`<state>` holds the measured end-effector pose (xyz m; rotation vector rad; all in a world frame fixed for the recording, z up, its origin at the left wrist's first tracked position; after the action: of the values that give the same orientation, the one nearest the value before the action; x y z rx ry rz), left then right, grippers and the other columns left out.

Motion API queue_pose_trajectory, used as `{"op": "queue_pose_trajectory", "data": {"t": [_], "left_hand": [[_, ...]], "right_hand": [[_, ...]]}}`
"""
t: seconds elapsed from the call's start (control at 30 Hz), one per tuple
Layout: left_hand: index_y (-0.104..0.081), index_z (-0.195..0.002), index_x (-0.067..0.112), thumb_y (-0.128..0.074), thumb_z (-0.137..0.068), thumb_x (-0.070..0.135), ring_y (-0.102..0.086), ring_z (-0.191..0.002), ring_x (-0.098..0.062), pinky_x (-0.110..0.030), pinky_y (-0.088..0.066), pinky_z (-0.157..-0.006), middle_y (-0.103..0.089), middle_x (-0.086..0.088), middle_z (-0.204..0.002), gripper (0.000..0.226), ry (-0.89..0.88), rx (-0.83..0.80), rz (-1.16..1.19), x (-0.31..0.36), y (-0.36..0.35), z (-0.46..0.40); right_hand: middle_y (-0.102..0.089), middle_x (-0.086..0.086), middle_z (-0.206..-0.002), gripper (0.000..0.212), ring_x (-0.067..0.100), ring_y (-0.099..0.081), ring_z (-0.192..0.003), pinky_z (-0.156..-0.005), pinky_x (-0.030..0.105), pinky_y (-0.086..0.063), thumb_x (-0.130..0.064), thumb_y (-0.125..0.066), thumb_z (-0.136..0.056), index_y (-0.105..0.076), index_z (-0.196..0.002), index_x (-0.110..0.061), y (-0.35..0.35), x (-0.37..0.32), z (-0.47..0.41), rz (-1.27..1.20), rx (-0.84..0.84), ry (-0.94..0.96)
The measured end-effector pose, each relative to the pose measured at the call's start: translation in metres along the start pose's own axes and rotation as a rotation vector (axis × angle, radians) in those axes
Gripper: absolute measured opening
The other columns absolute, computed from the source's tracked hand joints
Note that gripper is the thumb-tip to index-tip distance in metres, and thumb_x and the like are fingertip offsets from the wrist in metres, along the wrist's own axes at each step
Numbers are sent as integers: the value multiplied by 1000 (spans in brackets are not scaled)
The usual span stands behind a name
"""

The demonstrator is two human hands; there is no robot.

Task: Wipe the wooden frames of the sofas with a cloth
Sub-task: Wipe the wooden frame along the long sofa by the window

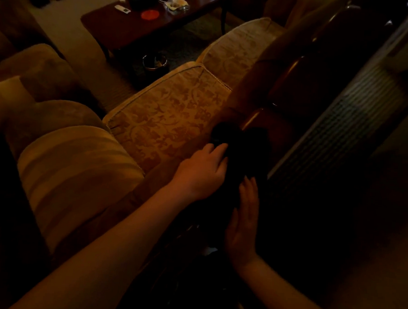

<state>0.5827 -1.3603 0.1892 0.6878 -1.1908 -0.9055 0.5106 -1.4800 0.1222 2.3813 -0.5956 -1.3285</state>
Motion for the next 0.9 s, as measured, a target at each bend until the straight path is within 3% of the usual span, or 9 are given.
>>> {"op": "queue_pose_trajectory", "data": {"t": [0.1, 0.2, 0.3, 0.4, 0.5, 0.6, 0.7, 0.8, 0.9], "left_hand": [[-47, -136, 24, -34, -90, 41, -50, -119, -24, -43, -43, -95, -52, -3, -126, 50, -38, 121, 112, -3, 1, 4], [-56, -127, 25, -32, -81, 42, -54, -113, -21, -44, -45, -92, -59, -1, -119, 54, 4, 218, 235, -6, 5, 2], [-56, -126, 18, -32, -83, 43, -55, -112, -21, -45, -45, -92, -59, -3, -122, 56, 36, 252, 268, -9, 5, -1], [-59, -112, 11, -35, -81, 36, -57, -99, -22, -43, -46, -86, -61, -7, -108, 46, 84, 325, 420, -11, 7, 1], [-60, -102, 10, -37, -79, 30, -57, -94, -22, -42, -45, -84, -62, -9, -100, 38, 97, 381, 507, -10, 10, 1], [-61, -101, 10, -36, -80, 30, -57, -94, -22, -42, -45, -85, -63, -9, -100, 38, 108, 397, 545, -9, 11, 3], [-60, -103, 8, -35, -80, 32, -57, -93, -24, -42, -45, -82, -62, -10, -100, 42, 124, 389, 561, -10, 12, 4], [-59, -100, 8, -34, -81, 34, -56, -86, -24, -41, -42, -74, -60, -10, -95, 41, 128, 375, 541, -8, 11, 6], [-59, -94, 8, -34, -81, 33, -56, -82, -23, -38, -42, -71, -61, -11, -91, 38, 135, 404, 584, -8, 12, 6]], "right_hand": [[-35, 9, -140, 43, 8, -15, -143, -116, 26, -12, -32, -16, -103, -38, -132, -9, 2, 7, -3, 69, -42, 102], [-56, 16, -125, 42, 15, -36, -132, -117, 27, -3, -27, -16, -103, -49, -119, -7, 15, 43, -58, 262, -33, 194], [-66, 16, -114, 51, 21, -46, -120, -117, 27, -1, -25, -20, -104, -65, -105, -2, 20, 63, -101, 291, 105, 42], [-62, 21, -120, 58, 24, -42, -123, -115, 24, -10, -31, -16, -103, -63, -112, 3, 15, 41, -79, 169, 136, -55], [-53, 16, -129, 45, 23, -40, -127, -115, 22, -13, -29, -20, -102, -50, -122, -2, 2, -10, -23, 72, 41, 35], [-61, 11, -123, 36, 21, -46, -125, -110, 42, -27, -27, -26, -101, -50, -120, -9, -4, -26, -12, 98, -44, 216], [-70, 11, -106, 37, 24, -59, -111, -110, 40, -14, -28, -23, -102, -56, -111, -13, 5, 10, -52, 213, -131, 372], [-72, 11, -98, 51, 24, -59, -109, -109, 38, -15, -27, -23, -102, -69, -99, -6, 18, 44, -92, 217, -132, 254], [-69, 15, -106, 44, 20, -49, -115, -112, 33, -12, -26, -29, -99, -66, -107, -3, 13, 27, -73, 156, -52, 91]]}}
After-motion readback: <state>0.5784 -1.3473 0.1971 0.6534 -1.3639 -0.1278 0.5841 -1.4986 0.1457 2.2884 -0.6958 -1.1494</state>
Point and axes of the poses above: each hand's wrist, its own z-axis away from the middle knuckle, its own y-axis out of the back of the hand, x = y × z, the point moved 3 cm from there along -z, towards the middle knuckle
